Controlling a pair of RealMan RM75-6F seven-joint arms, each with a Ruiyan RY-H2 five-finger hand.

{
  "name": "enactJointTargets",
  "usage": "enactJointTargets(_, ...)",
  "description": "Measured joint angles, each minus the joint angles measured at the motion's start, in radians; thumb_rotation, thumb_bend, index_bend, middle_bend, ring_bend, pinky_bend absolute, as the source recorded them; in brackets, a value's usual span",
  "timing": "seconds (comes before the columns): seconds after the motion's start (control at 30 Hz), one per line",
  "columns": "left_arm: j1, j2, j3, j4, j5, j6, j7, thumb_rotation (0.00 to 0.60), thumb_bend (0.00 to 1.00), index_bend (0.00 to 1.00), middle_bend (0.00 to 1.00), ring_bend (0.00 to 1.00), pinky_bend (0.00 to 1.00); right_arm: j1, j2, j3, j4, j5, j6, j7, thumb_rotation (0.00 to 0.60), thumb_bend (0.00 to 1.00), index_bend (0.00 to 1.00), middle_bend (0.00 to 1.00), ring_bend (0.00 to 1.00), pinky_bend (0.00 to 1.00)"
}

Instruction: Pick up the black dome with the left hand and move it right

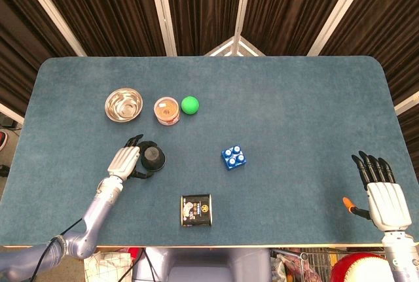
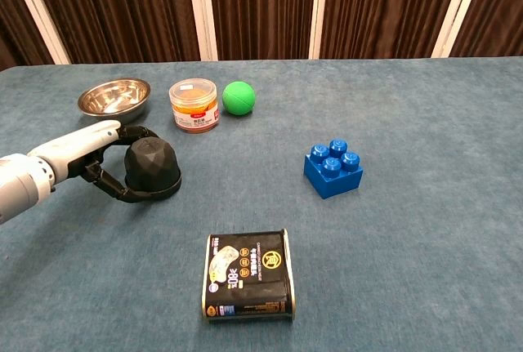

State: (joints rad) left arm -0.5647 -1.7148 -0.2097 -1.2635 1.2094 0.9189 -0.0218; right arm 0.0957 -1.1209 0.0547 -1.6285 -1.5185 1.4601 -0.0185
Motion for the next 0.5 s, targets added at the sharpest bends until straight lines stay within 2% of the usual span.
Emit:
enactJointTargets(0.27,-0.007,0.027,0.015,-0.03,-0.01,-0.024,-0.003,0.6,0.39,0.17,0.07,0.0,0.0,0.0,0.002,0.003,-0.006,0.003,0.002,-0.007,0.6,0.23,0.0,0.0,0.0,0.0)
enactJointTargets(0.37,-0.009,0.041,0.021,-0.044,-0.007,-0.029,-0.009,0.6,0.39,0.15,0.04,0.0,0.0,-0.001,0.004,0.002,-0.01,0.002,0.004,-0.008,0.6,0.23,0.0,0.0,0.0,0.0)
enactJointTargets(0.5,-0.012,0.057,0.028,-0.066,-0.007,-0.032,-0.002,0.6,0.39,0.14,0.05,0.0,0.0,-0.001,0.006,0.004,-0.013,0.003,0.005,-0.01,0.6,0.23,0.0,0.0,0.0,0.0)
